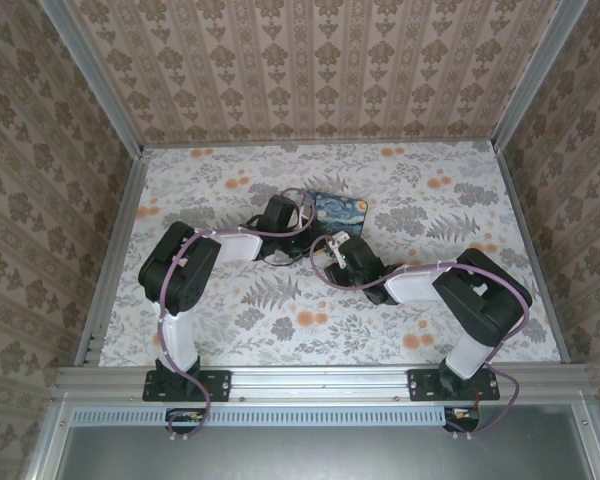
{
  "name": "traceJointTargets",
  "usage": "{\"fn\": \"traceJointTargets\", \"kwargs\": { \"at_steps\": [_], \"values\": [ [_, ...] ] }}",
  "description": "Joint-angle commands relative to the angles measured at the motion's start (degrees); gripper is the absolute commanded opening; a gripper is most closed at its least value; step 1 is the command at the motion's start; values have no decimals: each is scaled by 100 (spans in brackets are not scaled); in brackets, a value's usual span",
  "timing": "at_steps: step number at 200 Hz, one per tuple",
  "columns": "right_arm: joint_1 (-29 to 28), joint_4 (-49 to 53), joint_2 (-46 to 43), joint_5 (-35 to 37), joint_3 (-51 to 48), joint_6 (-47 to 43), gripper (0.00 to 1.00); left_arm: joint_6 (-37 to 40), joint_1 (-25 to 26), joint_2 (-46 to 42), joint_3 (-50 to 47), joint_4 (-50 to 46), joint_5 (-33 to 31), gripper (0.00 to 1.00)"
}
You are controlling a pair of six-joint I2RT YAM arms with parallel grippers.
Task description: Unlock a padlock with a key
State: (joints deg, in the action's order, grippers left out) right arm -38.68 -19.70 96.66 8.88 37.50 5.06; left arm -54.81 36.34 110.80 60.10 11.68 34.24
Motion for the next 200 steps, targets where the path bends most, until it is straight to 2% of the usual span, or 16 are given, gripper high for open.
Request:
{"fn": "traceJointTargets", "kwargs": {
  "at_steps": [1,92,125,147,167,200],
  "values": [
    [-34,-192,161,292,216,-21,49,-180,40,42,65,-351,127,0],
    [24,-440,597,601,607,176,35,-250,40,71,47,-290,193,0],
    [96,-483,493,371,671,322,21,-259,49,72,-6,-316,153,0],
    [254,-456,323,-89,677,504,9,-257,49,82,-68,-290,141,0],
    [520,-545,147,-855,591,794,0,-256,49,91,-131,-247,136,0],
    [992,-953,95,-2379,456,1388,0,-263,40,99,-183,-184,153,0]
  ]
}}
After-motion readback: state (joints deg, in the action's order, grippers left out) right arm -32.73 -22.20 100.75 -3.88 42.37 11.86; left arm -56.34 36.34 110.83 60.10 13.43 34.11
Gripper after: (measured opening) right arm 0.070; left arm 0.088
